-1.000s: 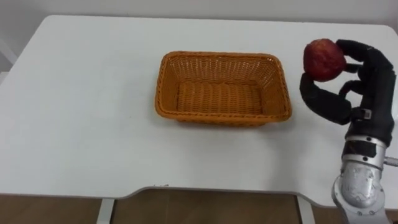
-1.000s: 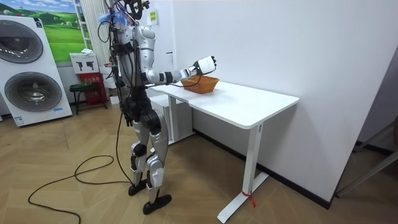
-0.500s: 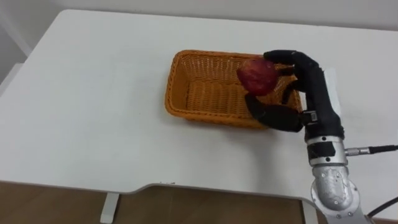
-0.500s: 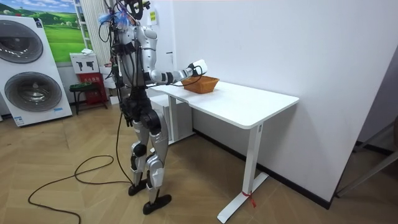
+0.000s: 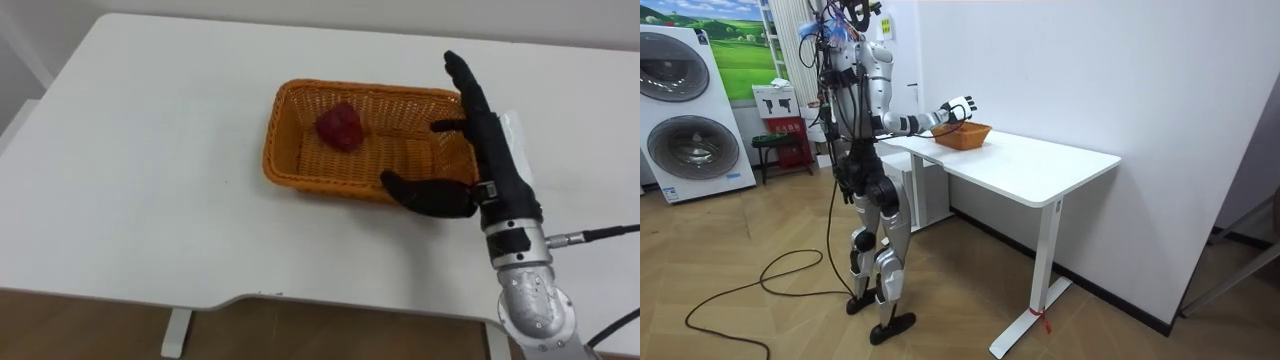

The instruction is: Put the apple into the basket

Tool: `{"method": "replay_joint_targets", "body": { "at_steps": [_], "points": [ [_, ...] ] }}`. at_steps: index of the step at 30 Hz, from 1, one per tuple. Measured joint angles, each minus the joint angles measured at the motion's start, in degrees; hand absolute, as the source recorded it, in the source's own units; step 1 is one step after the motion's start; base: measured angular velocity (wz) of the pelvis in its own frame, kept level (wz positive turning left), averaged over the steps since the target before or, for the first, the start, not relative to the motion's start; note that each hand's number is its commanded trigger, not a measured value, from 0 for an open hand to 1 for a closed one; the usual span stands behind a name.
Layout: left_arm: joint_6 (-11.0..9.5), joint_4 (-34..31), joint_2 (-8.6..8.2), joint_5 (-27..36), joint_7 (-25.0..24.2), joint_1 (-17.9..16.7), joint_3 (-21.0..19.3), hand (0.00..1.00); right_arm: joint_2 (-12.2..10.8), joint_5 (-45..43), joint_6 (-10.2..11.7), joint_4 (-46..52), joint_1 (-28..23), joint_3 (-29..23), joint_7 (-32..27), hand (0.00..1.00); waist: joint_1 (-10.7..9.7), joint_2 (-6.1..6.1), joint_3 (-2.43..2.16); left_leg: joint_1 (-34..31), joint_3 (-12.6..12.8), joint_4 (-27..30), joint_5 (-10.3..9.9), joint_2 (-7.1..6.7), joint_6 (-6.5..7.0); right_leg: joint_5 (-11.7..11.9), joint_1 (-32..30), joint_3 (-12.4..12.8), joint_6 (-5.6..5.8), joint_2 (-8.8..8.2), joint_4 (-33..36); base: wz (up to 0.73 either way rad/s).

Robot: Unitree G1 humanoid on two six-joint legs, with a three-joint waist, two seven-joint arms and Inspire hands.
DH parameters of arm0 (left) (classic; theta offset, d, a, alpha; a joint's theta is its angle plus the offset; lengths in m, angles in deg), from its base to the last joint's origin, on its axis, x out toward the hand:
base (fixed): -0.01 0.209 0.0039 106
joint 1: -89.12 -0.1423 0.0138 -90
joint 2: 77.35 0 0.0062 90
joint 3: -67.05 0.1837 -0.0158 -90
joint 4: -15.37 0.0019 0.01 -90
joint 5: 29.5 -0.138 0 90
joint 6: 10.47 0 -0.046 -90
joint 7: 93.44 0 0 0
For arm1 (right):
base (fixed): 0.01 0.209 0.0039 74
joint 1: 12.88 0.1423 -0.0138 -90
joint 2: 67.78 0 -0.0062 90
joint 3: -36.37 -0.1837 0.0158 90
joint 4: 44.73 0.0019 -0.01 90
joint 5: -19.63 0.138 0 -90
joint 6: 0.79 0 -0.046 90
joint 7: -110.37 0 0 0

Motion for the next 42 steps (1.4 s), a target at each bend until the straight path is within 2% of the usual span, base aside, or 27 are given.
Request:
{"method": "replay_joint_targets", "body": {
  "at_steps": [4, 7, 10, 12, 13, 15, 17, 18, 22, 25, 27, 30, 31, 32, 35, 38, 42],
  "points": [
    [0.0, -0.1, 0.01, 0.0, 0.3, 0.0, 0.0, 0.00, 0.0, -0.2, 0.0, 0.0, 0.0, -0.6, -0.6, 0.00, -0.4, -0.05, -0.03, -0.1, 0.0, 0.0, 0.0, -0.01, 0.00, 0.0, 0.0, -0.1, 0.00, -0.02, 0.0, 0.00],
    [0.0, -0.1, 0.24, 0.0, 0.4, -0.1, -0.1, 0.00, 0.3, 0.5, 0.0, 0.0, 0.1, -2.6, -2.3, 0.00, -0.8, -0.39, -0.25, 0.1, 0.0, 0.1, 0.0, -0.01, 0.00, 0.0, -0.1, 0.0, 0.00, -0.04, 0.0, 0.00],
    [0.0, 0.0, 0.38, -0.1, 0.4, -0.3, -0.9, 0.00, 1.3, 0.5, 0.0, 0.0, 0.6, -6.3, -4.6, 0.00, -1.7, -0.81, -0.50, 0.3, 0.0, 0.1, 0.0, -0.05, 0.02, 0.0, 0.2, 0.0, 0.00, -0.06, 0.0, 0.00],
    [0.0, 0.1, 0.37, -0.2, 0.5, -0.4, -1.9, 0.00, 1.3, 0.3, 0.0, 0.0, 0.7, -9.4, -6.6, 0.00, -2.1, -1.10, -0.49, 0.7, 0.0, 0.1, 0.0, -0.04, 0.01, 0.0, 0.6, 0.0, 0.00, -0.05, -0.2, 0.02],
    [0.0, 0.1, 0.28, -0.1, 0.6, -0.6, -2.4, 0.00, 1.3, 0.4, 0.1, 0.0, 1.1, -11.8, -7.8, 0.00, -3.0, -1.31, -0.40, 0.8, -0.1, 0.1, 0.0, -0.06, 0.01, 0.0, 0.9, -0.2, 0.00, -0.06, -0.3, 0.00],
    [0.0, 0.1, 0.36, 0.0, 1.5, -1.1, -2.5, 0.00, 1.4, 1.0, 0.1, 0.0, 1.7, -15.5, -11.5, 0.00, -3.5, -1.55, -0.24, 1.0, -0.1, 0.0, 0.0, -0.07, 0.01, 0.0, 1.2, -0.2, 0.00, -0.04, -0.5, 0.00],
    [0.2, 0.0, 0.62, 0.0, 2.7, -2.3, -2.4, 0.00, 1.6, 3.2, 0.4, -0.2, 1.8, -19.6, -18.0, 0.00, -4.7, -1.72, -0.26, 1.1, 0.1, 0.0, 0.0, 0.00, 0.00, 0.0, 1.3, -0.2, 0.00, 0.01, -0.7, 0.00],
    [0.2, -0.3, 0.59, 0.0, 3.0, -2.9, -2.5, 0.00, 1.7, 5.5, 1.3, -0.9, 1.9, -22.1, -21.0, 0.00, -5.2, -1.77, -0.25, 1.0, 0.1, 0.0, 0.0, 0.00, 0.00, 0.0, 1.2, -0.2, 0.01, 0.00, -0.7, 0.00],
    [0.2, -1.0, 0.56, -0.1, 4.5, -4.8, -4.1, 0.00, 1.9, 15.8, 2.1, -5.7, 1.9, -29.3, -30.7, 0.00, -7.3, -1.80, -0.27, 0.7, -0.3, -0.1, 0.0, -0.04, -0.01, 0.0, 1.3, -0.6, 0.01, -0.02, -0.7, 0.03],
    [0.4, -1.7, 0.56, -1.0, 5.9, -5.8, -6.6, 0.00, 2.4, 25.5, 2.1, -13.5, 1.8, -35.5, -37.3, 0.00, -8.1, -1.70, -0.38, 0.7, -0.3, -0.1, 0.0, -0.01, -0.02, 0.0, 1.3, -0.3, 0.01, 0.06, -0.8, 0.00],
    [0.9, -1.8, 0.57, -1.0, 6.8, -5.8, -7.3, 0.00, 2.6, 33.9, 2.0, -20.8, 1.8, -38.6, -41.1, 0.00, -9.6, -1.43, -0.50, 0.4, -0.3, -0.1, 0.0, -0.05, -0.01, 0.0, 1.0, -0.4, 0.01, -0.02, -0.8, 0.00],
    [1.6, -2.1, 0.55, -1.1, 6.6, -5.8, -9.4, 0.00, 2.7, 44.9, 0.9, -29.0, 1.9, -43.2, -41.9, 0.00, -11.1, -0.87, -0.85, 0.0, -0.2, -0.1, 0.0, -0.06, 0.00, 0.0, 0.6, -0.4, 0.01, -0.05, -0.7, 0.00],
    [1.9, -2.3, 0.51, -1.1, 6.6, -5.9, -9.8, 0.00, 2.7, 47.0, 0.9, -30.7, 1.9, -44.4, -41.9, 0.00, -11.3, -1.13, -0.75, -0.1, -0.2, -0.1, 0.0, -0.06, 0.00, 0.0, 0.6, -0.4, 0.01, -0.06, -0.7, 0.00],
    [2.7, -3.4, 0.33, -1.1, 6.6, -5.9, -10.6, 0.00, 2.8, 52.3, 0.9, -34.3, 1.9, -46.7, -41.9, 0.00, -11.7, -0.81, -0.99, -0.2, -0.4, -0.1, 0.0, -0.10, 0.01, 0.0, 0.5, -0.4, 0.02, -0.06, -0.7, 0.00],
    [3.2, -5.4, 0.30, -1.1, 6.6, -6.0, -11.5, 0.00, 2.8, 64.2, 0.3, -42.9, 1.1, -49.8, -41.8, 0.00, -12.6, -0.61, -1.11, -0.2, -0.7, 0.0, 0.0, -0.13, 0.00, 0.0, 0.6, -0.2, 0.02, -0.03, -0.7, 0.03],
    [3.7, -6.9, -0.06, -1.3, 6.5, -5.8, -11.6, 0.00, 2.8, 70.5, -1.0, -50.9, -0.5, -50.7, -41.0, 0.00, -12.6, -0.43, -1.09, 0.1, -0.5, 0.1, 0.0, -0.17, 0.01, -0.1, 0.9, -0.3, 0.03, -0.05, -0.7, -0.01],
    [4.6, -7.5, -0.14, -2.8, 5.8, -5.8, -12.0, 0.00, 1.8, 68.0, -1.7, -59.5, -1.8, -50.2, -37.7, 0.00, -12.5, -0.53, -1.03, 0.1, -0.7, 0.1, 0.0, -0.24, 0.01, -0.2, 1.1, 0.1, 0.06, -0.08, -0.6, 0.02]
  ]
}}
